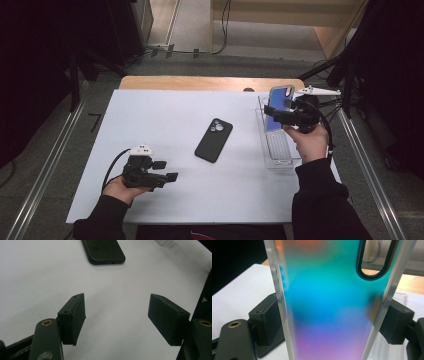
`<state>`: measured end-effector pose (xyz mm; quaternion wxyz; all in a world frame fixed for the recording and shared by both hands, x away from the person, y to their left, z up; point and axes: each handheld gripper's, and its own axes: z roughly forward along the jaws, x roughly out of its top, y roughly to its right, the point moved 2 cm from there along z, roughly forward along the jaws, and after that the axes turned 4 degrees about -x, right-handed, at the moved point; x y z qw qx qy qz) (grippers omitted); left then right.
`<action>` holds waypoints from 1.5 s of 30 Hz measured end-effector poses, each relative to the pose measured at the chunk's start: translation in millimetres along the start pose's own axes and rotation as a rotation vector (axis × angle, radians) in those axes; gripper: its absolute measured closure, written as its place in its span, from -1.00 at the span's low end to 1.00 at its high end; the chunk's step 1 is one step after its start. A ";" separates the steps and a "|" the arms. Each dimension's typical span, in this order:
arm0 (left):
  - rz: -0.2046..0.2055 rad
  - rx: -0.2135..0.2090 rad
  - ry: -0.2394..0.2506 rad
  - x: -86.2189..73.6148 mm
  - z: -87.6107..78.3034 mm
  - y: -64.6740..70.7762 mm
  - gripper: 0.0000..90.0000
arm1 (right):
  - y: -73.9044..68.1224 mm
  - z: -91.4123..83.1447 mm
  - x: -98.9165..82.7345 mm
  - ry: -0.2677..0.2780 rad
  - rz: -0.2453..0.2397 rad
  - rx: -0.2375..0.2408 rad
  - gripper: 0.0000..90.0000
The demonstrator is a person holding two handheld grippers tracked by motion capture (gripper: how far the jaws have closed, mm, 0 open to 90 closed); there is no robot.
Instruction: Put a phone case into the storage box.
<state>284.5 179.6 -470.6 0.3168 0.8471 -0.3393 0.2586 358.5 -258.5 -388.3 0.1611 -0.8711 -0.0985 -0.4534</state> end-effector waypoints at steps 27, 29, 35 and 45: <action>-0.016 0.008 0.011 -5.4 -3.2 -2.3 -0.33 | 39.6 61.9 24.3 -0.039 0.057 -0.111 -0.66; -0.015 0.009 0.011 -5.4 -3.5 -2.6 -0.33 | 41.7 67.9 27.0 -0.043 0.051 -0.121 -0.66; -0.016 0.009 0.010 -5.7 -3.2 -2.9 -0.33 | 50.6 83.5 33.8 -0.066 0.055 -0.159 -0.66; -0.020 0.004 0.010 -5.8 -2.6 -2.6 -0.33 | 61.5 112.1 26.3 -0.118 0.074 -0.210 -0.66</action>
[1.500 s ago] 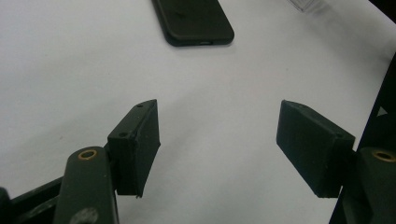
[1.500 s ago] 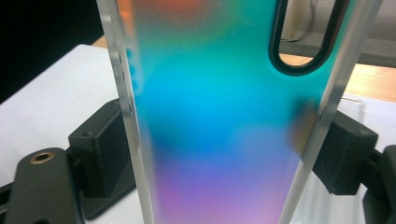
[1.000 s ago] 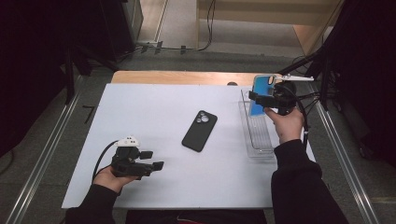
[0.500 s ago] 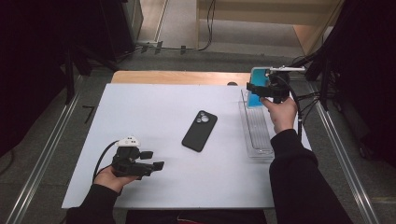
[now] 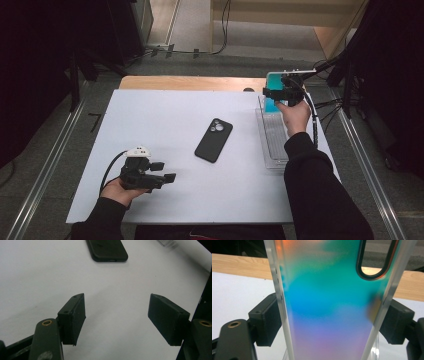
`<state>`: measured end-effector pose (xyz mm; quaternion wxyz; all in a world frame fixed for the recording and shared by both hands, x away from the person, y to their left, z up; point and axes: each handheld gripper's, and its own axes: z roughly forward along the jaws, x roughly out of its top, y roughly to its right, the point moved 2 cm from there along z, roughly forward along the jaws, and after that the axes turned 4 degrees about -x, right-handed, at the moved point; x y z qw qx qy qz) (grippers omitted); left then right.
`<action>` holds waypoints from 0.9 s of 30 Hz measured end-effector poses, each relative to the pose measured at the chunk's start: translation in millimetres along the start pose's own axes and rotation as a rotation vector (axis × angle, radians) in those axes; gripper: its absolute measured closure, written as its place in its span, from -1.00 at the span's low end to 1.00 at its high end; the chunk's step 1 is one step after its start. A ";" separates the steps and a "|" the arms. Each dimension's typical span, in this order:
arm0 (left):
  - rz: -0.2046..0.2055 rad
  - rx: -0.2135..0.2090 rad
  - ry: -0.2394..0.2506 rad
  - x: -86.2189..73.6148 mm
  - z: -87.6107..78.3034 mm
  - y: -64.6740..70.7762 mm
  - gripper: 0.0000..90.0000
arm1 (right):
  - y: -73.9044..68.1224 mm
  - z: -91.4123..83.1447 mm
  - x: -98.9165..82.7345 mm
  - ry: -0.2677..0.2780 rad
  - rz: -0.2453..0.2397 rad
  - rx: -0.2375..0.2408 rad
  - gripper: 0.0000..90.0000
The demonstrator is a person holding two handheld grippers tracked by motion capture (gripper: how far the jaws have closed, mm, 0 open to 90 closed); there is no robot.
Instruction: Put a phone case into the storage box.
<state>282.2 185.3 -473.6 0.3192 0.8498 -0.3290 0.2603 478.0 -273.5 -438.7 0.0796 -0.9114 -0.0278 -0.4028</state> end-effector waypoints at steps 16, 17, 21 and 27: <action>-0.002 -0.004 -0.004 -0.5 0.6 -0.1 -0.33 | 0.7 30.2 -7.5 -0.033 -0.011 -0.051 -0.68; -0.002 -0.004 -0.004 -0.5 0.6 0.0 -0.33 | 0.6 30.4 -7.5 -0.031 -0.009 -0.050 -0.68; -0.003 -0.003 -0.003 -0.5 0.4 -0.1 -0.33 | 1.0 30.3 -6.8 -0.019 -0.004 -0.047 -0.74; -0.003 -0.002 -0.004 -0.5 0.7 0.1 -0.33 | 1.3 29.6 -6.5 -0.013 -0.018 -0.039 -0.74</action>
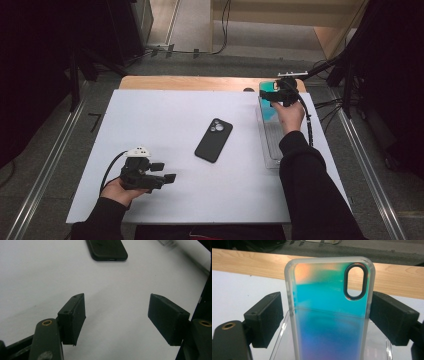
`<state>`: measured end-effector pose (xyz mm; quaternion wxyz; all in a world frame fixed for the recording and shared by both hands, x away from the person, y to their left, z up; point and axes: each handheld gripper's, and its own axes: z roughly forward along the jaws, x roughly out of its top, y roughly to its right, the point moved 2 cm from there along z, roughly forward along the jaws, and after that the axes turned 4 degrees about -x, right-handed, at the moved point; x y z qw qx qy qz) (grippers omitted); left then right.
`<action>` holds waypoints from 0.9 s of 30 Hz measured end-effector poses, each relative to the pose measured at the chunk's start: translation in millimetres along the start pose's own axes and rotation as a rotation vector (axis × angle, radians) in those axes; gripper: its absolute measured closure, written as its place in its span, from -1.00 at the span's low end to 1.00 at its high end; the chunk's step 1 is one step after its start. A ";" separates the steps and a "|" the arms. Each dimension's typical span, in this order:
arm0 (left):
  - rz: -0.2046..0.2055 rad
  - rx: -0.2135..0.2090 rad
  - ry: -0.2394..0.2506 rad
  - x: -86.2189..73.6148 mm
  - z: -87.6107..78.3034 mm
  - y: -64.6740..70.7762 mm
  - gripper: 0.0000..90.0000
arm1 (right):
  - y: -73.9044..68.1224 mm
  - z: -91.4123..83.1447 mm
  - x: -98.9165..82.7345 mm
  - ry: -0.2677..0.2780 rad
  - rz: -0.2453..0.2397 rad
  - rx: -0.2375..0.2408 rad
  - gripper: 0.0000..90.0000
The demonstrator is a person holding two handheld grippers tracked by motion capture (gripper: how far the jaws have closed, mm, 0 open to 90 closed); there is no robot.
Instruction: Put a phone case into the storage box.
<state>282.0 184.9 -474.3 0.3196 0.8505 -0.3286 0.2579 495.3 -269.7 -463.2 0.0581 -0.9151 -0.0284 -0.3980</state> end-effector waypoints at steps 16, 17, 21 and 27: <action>-0.010 0.002 0.004 1.3 -0.1 -1.7 -0.33 | 1.1 -35.7 6.0 -0.012 0.001 0.036 -0.99; -0.015 0.000 0.003 1.4 -0.1 -1.9 -0.33 | -1.0 -40.9 6.6 -0.012 -0.005 0.048 -0.99; -0.022 0.004 0.007 2.1 -0.6 -2.8 -0.33 | -10.6 -57.0 5.9 -0.021 -0.036 0.091 -0.99; -0.036 0.007 0.016 3.7 -2.0 -4.4 -0.34 | -23.1 -79.5 -2.7 -0.001 -0.073 0.169 -0.92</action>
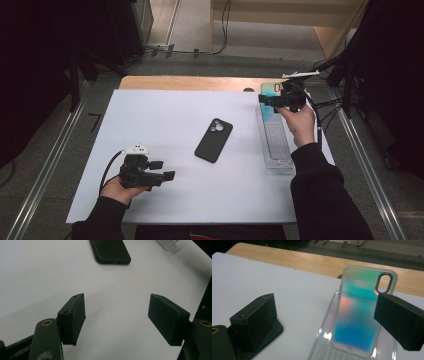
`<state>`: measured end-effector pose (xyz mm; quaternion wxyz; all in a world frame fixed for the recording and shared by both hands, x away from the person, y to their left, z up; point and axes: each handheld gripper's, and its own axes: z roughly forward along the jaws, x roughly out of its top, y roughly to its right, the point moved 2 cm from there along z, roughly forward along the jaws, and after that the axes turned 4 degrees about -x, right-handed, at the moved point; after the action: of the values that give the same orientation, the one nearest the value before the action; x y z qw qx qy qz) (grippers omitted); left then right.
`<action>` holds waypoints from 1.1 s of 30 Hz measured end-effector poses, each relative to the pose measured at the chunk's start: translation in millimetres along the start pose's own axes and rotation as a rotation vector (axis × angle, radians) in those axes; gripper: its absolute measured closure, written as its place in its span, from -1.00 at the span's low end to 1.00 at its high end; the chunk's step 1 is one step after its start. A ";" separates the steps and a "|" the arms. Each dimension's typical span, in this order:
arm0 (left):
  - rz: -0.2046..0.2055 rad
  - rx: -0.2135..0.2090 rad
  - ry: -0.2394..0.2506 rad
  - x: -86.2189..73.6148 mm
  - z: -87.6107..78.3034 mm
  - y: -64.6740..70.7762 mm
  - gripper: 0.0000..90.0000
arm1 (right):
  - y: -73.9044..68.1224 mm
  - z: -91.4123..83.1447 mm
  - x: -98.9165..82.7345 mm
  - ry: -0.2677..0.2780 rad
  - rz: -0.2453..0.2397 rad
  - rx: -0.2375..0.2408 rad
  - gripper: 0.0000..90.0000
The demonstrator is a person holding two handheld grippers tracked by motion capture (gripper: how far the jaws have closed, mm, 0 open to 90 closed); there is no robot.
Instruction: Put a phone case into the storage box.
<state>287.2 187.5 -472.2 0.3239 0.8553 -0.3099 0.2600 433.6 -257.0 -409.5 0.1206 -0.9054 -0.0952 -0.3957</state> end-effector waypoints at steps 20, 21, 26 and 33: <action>0.021 -0.031 0.019 15.0 3.3 -0.8 -0.34 | -39.4 -32.2 -43.7 -0.045 -0.079 0.178 -0.70; 0.022 -0.033 0.016 14.9 3.6 -1.1 -0.34 | -41.2 -33.4 -46.1 -0.053 -0.089 0.183 -0.70; 0.016 -0.034 0.020 16.6 3.6 -4.1 -0.34 | -52.3 -40.9 -56.5 -0.068 -0.125 0.227 -0.59; 0.009 -0.054 0.017 21.8 8.1 -6.8 -0.33 | -67.0 -51.2 -75.0 -0.088 -0.167 0.292 -0.53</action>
<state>308.6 177.9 -466.1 0.3482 0.8425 -0.3179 0.2605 330.0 -214.0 -421.7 0.2134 -0.8836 -0.2320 -0.3464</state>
